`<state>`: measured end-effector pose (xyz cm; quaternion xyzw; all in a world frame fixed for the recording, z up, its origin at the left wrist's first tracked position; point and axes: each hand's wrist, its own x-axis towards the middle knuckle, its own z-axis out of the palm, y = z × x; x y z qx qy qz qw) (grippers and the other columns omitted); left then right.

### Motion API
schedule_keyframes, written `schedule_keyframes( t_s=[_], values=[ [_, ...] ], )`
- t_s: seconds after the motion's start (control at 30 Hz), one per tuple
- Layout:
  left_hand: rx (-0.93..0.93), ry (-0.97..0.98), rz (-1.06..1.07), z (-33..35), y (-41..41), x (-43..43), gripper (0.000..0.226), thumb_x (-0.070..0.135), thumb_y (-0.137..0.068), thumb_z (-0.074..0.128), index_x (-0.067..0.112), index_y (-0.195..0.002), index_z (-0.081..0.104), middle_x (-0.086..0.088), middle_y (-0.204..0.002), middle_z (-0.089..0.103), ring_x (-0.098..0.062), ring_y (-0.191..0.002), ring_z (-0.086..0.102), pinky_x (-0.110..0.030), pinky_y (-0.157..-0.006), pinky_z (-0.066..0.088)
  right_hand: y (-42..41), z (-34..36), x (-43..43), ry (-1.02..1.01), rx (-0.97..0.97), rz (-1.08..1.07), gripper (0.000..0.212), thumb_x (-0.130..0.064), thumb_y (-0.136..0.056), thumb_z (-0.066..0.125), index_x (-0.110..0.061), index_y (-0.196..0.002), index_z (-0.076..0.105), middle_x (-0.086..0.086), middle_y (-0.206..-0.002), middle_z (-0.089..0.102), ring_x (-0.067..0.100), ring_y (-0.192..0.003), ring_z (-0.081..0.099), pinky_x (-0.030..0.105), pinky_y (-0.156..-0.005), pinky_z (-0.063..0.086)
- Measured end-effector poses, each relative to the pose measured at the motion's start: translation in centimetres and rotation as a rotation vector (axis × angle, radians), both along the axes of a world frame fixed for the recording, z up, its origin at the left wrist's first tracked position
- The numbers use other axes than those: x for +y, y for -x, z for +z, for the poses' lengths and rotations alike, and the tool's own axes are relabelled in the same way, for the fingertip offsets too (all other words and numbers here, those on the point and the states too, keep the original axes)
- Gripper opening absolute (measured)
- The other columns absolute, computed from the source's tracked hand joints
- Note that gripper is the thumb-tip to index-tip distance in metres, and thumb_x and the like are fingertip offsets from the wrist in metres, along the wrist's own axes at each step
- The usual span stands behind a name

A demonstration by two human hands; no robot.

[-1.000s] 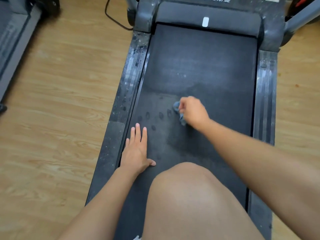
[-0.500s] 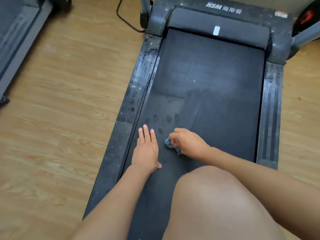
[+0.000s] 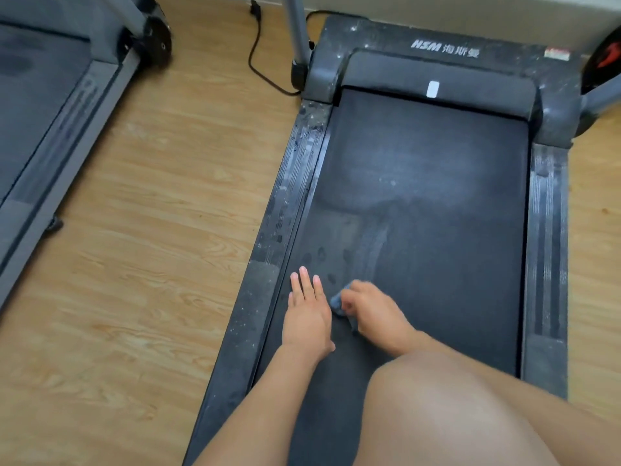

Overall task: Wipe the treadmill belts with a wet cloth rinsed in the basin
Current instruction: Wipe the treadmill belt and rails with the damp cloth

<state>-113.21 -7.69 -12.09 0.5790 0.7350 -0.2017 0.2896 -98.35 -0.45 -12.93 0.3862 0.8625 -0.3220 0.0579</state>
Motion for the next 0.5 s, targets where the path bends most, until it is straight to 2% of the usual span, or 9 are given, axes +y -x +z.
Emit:
schedule_keyframes(
  t_s=[0.1, 0.23, 0.33, 0.4, 0.5],
  values=[
    [0.019, 0.005, -0.008, 0.0, -0.1, 0.3, 0.144, 0.047, -0.082, 0.087, -0.005, -0.158, -0.023, -0.033, -0.151, -0.042, -0.050, -0.157, -0.019, -0.050, -0.131, 0.011, 0.3, 0.5, 2.8, 0.009, -0.033, 0.070, 0.035, 0.001, -0.077, 0.065, -0.029, -0.085, 0.050, -0.008, -0.100, 0.050, 0.018, -0.097, 0.054, 0.037, -0.068, 0.050],
    [0.033, 0.013, -0.019, -0.6, -0.2, 0.1, 0.142, 0.046, -0.083, 0.086, -0.005, -0.158, -0.023, -0.035, -0.158, -0.036, -0.051, -0.157, -0.019, -0.051, -0.131, 0.011, 3.9, -0.2, 13.6, -0.122, -0.031, -0.246, 0.021, -0.001, -0.084, 0.063, -0.022, -0.083, 0.060, -0.001, -0.093, 0.053, 0.026, -0.091, 0.056, 0.036, -0.070, 0.044],
    [0.035, 0.009, -0.017, -1.0, -0.1, 0.2, 0.142, 0.046, -0.083, 0.086, -0.004, -0.158, -0.023, -0.035, -0.161, -0.033, -0.051, -0.157, -0.020, -0.051, -0.131, 0.010, 5.4, -0.7, 15.7, -0.166, -0.036, -0.376, 0.019, 0.002, -0.086, 0.058, -0.017, -0.082, 0.059, 0.005, -0.094, 0.055, 0.032, -0.090, 0.057, 0.039, -0.072, 0.048],
    [0.016, 0.002, -0.003, -1.1, 0.0, 0.0, 0.142, 0.045, -0.083, 0.086, -0.004, -0.158, -0.023, -0.034, -0.162, -0.033, -0.050, -0.157, -0.021, -0.050, -0.132, 0.009, 5.0, -1.1, 11.5, -0.218, -0.019, -0.298, 0.019, 0.002, -0.083, 0.057, -0.016, -0.085, 0.057, 0.004, -0.093, 0.053, 0.032, -0.090, 0.056, 0.042, -0.068, 0.051],
    [-0.036, -0.037, 0.012, -1.2, 0.6, -0.2, 0.141, 0.045, -0.083, 0.085, -0.002, -0.159, -0.024, -0.030, -0.162, -0.037, -0.046, -0.157, -0.025, -0.047, -0.131, 0.005, 3.0, -0.9, 2.2, -0.121, 0.006, 0.078, 0.019, -0.003, -0.085, 0.058, -0.019, -0.095, 0.058, -0.001, -0.097, 0.050, 0.024, -0.090, 0.050, 0.039, -0.061, 0.049]
  ],
)
